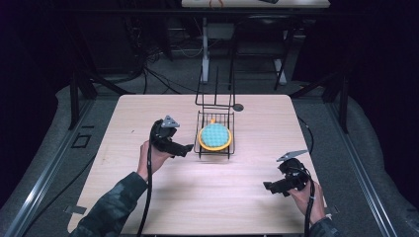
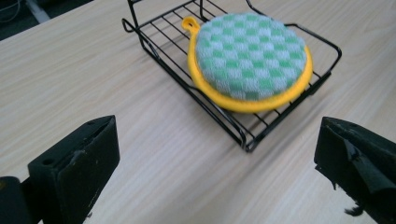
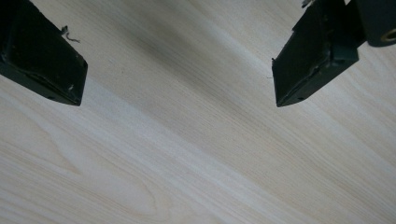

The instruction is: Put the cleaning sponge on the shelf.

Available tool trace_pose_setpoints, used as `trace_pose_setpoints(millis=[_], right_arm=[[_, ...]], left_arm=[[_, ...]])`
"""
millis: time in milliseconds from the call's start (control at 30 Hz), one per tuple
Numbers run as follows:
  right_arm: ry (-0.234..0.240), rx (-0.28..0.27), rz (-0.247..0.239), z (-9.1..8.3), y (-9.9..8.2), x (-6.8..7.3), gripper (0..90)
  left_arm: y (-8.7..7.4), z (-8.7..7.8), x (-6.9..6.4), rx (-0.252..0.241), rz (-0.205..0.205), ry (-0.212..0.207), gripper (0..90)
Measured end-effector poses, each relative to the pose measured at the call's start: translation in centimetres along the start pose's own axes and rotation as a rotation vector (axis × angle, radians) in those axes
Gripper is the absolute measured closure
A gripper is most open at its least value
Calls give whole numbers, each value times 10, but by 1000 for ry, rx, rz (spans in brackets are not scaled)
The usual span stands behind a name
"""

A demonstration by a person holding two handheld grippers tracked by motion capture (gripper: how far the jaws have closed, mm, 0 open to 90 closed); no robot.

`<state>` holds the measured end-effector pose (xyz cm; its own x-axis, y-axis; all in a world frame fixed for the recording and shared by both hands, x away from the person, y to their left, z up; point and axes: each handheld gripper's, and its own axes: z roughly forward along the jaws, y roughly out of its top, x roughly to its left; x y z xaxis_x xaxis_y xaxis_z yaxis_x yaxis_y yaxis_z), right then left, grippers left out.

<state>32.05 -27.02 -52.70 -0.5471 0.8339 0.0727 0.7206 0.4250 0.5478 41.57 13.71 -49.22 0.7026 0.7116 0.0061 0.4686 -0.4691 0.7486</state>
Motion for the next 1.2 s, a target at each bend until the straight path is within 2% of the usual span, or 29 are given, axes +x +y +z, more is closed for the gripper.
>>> trace_pose_setpoints(millis=[100,400,567,833,1000,1200], right_arm=[[-4,4,-5,-1,0,-2,27],[2,15,-5,0,-1,0,28],[-5,25,-11,0,-2,-2,29],[-4,23,-8,1,-2,-1,32],[-5,26,-12,1,-2,-2,33],[-8,25,-14,0,-2,-3,33]], left_arm=[[-8,-9,-4,16,19,14,2],[-32,-30,-12,25,17,25,2],[-44,-37,-14,49,13,26,1],[-58,-38,-12,82,-1,25,1],[-58,-34,-11,102,2,14,0],[-57,-34,-12,96,5,12,1]])
